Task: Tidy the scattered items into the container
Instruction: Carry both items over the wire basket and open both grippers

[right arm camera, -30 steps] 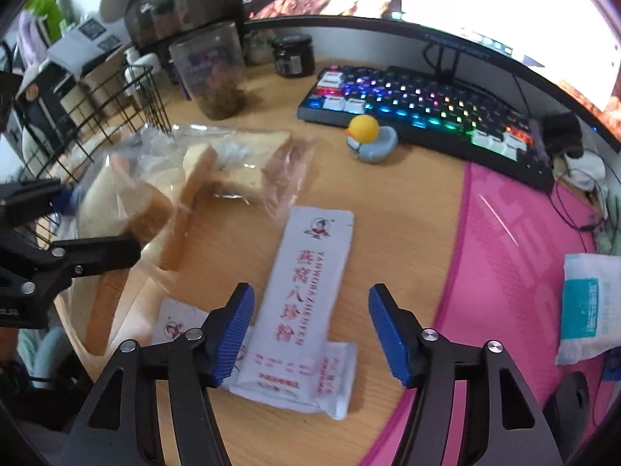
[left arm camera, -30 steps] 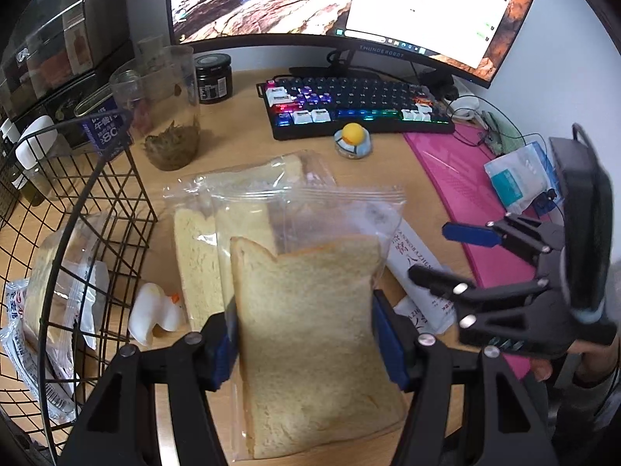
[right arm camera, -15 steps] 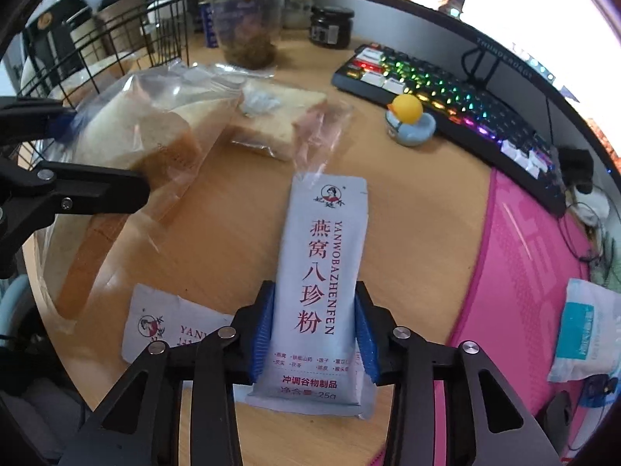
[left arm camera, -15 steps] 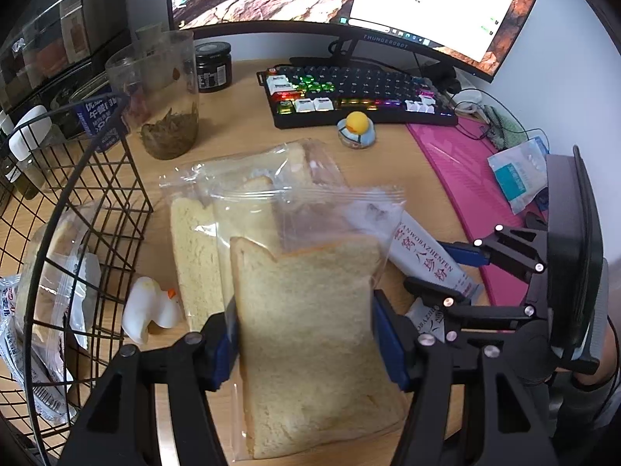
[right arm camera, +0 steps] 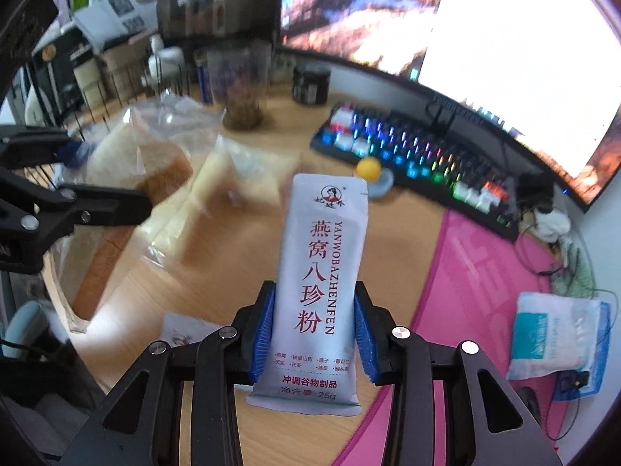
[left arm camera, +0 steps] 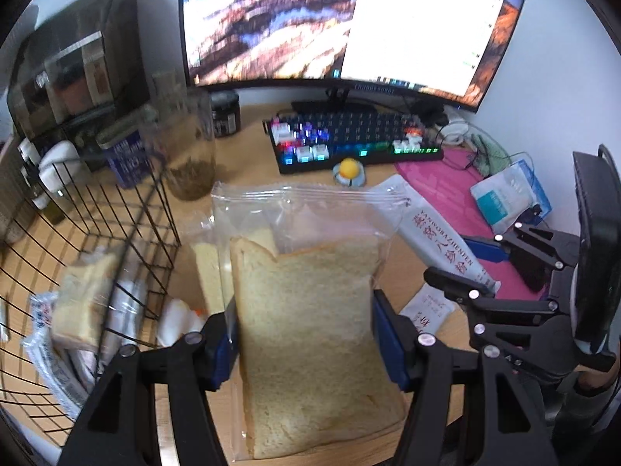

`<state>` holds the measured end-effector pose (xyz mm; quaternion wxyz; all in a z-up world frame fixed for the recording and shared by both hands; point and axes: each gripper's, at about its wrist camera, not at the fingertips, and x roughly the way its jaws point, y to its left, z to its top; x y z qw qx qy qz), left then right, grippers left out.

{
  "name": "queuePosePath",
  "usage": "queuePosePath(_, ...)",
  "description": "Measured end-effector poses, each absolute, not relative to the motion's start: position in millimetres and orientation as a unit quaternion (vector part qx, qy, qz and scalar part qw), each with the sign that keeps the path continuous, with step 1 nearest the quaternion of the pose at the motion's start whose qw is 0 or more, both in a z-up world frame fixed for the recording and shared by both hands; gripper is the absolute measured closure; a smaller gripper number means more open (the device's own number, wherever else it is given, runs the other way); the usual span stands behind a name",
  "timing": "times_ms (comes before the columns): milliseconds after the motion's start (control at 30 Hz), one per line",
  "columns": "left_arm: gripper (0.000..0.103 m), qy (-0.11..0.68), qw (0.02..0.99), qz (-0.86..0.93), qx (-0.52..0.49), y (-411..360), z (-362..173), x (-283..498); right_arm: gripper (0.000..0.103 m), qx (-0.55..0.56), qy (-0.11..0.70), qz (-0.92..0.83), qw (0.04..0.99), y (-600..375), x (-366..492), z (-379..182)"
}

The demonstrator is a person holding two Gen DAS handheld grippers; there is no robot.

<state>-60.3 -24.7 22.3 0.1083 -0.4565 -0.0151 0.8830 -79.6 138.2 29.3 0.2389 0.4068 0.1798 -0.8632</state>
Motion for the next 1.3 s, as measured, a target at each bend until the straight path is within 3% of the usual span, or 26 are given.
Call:
queuePosePath(267, 0.035, -0.030, 0.062, 0.911, -0.407, -74.4, 68.7, -36.8, 0.063, 0.339, 0.178, -0.875, 0.297, 85.6, -66.7, 79.9)
queuePosePath(467, 0.035, -0.061, -0.020, 0.922, -0.383, -157.1, 90.5, -8.7, 0.063, 0.298, 0.181, -0.858, 0.377, 6.9, -55.3, 108.4)
queuePosePath(733, 0.035, -0.111, -0.091, 0.903, -0.406, -243.7, 66.8, 6.1, 0.063, 0.300, 0.199, -0.817, 0.451, -96.1, -47.6, 101.7)
queuePosePath(833, 0.031, -0.112, -0.100, 0.896, -0.418, -251.1, 56.7, 3.0, 0.060, 0.310, 0.198, -0.810, 0.456, -114.5, -49.7, 92.8)
queuePosePath(900, 0.029, -0.102, -0.115, 0.895, -0.418, -249.7, 55.0, 2.1, 0.050, 0.303, 0.203, -0.815, 0.451, -122.0, -48.3, 89.6)
queuePosePath(1000, 0.027, -0.098, -0.116, 0.899, -0.411, -246.0, 58.8, 8.0, 0.042, 0.299, 0.197, -0.825, 0.437, -121.7, -50.7, 91.5)
queuePosePath(1300, 0.027, -0.075, -0.095, 0.907, -0.404, -208.5, 75.9, 11.5, 0.041, 0.292, 0.168, -0.843, 0.420, -65.6, -56.1, 113.4)
